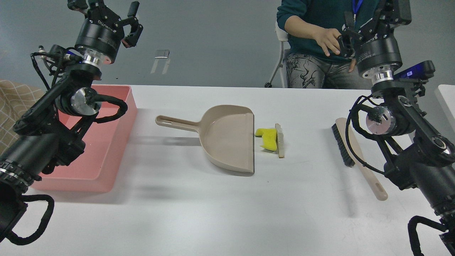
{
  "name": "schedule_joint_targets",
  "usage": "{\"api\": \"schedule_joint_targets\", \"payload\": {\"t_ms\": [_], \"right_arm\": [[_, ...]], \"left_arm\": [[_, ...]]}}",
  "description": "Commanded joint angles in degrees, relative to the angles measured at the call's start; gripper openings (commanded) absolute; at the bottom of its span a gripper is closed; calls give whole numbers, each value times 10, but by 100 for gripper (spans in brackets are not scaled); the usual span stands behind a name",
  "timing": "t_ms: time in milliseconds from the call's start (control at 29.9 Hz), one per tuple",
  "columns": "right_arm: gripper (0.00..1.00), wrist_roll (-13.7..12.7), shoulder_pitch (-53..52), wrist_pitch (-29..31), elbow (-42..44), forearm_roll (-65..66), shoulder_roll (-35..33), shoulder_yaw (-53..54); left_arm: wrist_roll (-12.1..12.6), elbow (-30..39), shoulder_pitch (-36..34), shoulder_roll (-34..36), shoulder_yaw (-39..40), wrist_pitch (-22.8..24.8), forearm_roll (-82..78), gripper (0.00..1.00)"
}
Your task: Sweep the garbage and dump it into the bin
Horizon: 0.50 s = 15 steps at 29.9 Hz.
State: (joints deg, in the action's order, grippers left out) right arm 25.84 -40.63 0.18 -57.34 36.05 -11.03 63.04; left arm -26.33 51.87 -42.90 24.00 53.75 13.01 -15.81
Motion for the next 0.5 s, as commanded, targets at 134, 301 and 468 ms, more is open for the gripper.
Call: {"api": "schedule_joint_targets", "payload": {"t_ms": [134, 301, 468], "right_arm": [[100, 0, -17, 0, 15, -1, -13, -2], [100, 0, -37, -1, 36, -3, -13, -3], [100, -1, -54, 0, 81, -4, -14, -2]], "left_arm": [[1, -4, -2, -4, -33, 0, 0, 99], [-1, -5, -2, -4, -50, -1, 0, 99], [-2, -7, 0, -4, -53, -6, -1, 99]]}}
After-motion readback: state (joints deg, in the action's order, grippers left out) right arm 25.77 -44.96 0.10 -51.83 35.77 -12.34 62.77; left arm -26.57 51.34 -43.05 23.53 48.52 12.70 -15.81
